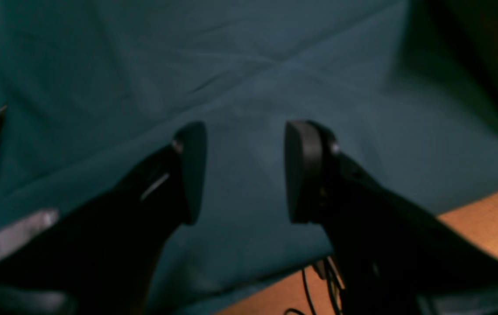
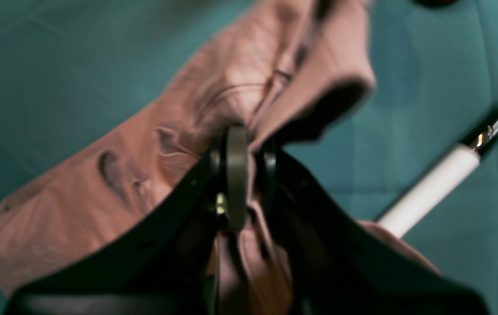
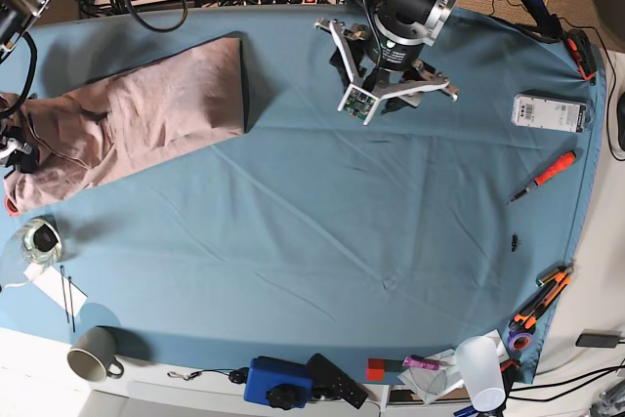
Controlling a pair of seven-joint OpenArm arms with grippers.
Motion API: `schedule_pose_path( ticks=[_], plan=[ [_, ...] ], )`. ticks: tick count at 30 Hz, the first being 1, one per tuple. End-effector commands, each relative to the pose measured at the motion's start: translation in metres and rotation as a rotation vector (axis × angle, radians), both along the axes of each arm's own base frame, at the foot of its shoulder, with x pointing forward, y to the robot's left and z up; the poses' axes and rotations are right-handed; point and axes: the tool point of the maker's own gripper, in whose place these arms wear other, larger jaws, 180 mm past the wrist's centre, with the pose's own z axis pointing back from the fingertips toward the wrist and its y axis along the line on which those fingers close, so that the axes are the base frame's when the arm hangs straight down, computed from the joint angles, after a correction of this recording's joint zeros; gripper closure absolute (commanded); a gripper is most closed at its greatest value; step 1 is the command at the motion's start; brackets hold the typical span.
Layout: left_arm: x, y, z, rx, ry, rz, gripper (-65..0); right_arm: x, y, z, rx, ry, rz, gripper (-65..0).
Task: Fold the T-shirt properly
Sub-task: 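Grasp the folded bundle edge with the right gripper and fold it over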
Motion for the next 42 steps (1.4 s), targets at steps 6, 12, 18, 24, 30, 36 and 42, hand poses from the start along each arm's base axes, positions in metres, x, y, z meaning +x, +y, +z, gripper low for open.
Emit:
schedule_pose_path(
  ticks=[6,12,18,24,30,36,42],
  plan=[
    [0.005,0.044,0.006,0.124,-0.056,0.171,-27.2,-0.003,0.049,0.021,-0.123,-0.059,0.145,0.0],
    [0.005,0.086,0.001,0.197,-0.053,0.294,-25.5,-0.02,0.107,0.017,-0.143,-0.09,0.254,0.0],
    [0.002,0.127,-0.006,0.207,-0.015,0.415,-25.5,-0.038,0.145,0.009,-0.118,-0.11,0.296,0.0],
    [0.001,0.148,-0.007,0.201,-0.002,0.469,-25.5,-0.04,0.173,0.006,-0.018,-0.147,0.326,0.0],
    [0.002,0.162,-0.005,0.263,-0.017,0.444,-25.5,-0.039,0.208,-0.009,0.014,-0.101,0.439,0.0],
    [-0.002,0.163,-0.008,0.264,-0.002,0.454,-25.5,-0.042,0.244,-0.027,0.024,-0.043,0.557,0.0],
    [-0.003,0.163,-0.008,0.263,-0.001,0.458,-25.5,-0.052,0.256,-0.043,-0.003,0.036,0.62,-6.3]
  ],
)
